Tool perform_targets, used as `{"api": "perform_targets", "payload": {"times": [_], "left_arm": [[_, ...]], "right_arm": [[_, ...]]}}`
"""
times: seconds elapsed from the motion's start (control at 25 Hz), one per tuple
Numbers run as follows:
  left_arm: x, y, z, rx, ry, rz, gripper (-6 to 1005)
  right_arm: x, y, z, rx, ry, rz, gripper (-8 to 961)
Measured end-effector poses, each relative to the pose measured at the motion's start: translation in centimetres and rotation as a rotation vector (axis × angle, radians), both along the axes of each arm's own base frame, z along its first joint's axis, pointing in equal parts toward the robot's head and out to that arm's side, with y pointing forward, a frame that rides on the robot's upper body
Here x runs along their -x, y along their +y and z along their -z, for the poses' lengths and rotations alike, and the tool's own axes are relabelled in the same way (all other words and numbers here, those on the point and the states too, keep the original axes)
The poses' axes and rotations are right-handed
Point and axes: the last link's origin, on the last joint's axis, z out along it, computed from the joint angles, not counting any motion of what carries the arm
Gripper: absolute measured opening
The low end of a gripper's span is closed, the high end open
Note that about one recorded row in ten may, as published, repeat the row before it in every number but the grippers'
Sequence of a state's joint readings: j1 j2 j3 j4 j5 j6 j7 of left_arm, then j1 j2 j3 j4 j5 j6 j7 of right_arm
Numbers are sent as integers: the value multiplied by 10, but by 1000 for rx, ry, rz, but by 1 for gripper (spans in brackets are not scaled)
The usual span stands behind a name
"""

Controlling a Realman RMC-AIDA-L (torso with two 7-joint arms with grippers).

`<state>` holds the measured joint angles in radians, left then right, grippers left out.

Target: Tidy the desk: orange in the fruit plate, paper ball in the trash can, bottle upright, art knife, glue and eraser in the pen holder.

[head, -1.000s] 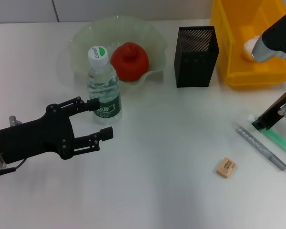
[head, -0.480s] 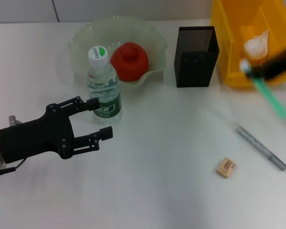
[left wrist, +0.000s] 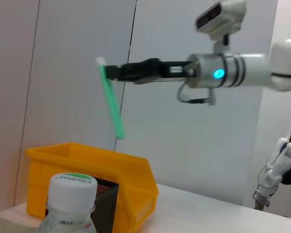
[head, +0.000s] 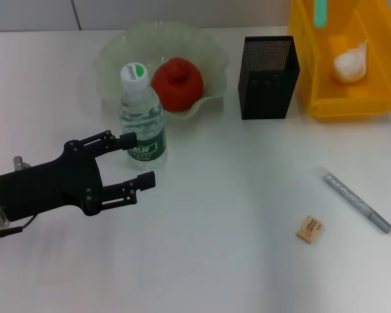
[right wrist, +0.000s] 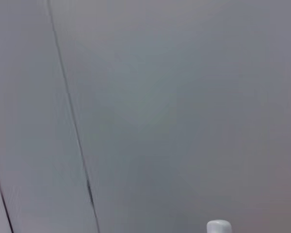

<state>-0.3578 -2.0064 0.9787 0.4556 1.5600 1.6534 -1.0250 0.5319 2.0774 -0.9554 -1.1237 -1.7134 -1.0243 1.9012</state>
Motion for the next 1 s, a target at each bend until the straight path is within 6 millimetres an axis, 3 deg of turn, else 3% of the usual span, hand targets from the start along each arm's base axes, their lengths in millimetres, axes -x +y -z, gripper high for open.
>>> {"api": "perform_targets", "payload": {"times": [0.2,0.6,0.92,1.0], "left_arm": [[-1,1,0,4,-3,0,800],[0,3,1,-7,-1,-16,799],[0,4,2,-10,8,-19,799],[1,4,2,-11,10,-19,799]], "right_arm": [[-8,19,21,10,106,-20,162],[-33,14,59,22,178,23,169],[-33,11,67,36,176,21,175],[-35,9,67,41,182,18,252]]}}
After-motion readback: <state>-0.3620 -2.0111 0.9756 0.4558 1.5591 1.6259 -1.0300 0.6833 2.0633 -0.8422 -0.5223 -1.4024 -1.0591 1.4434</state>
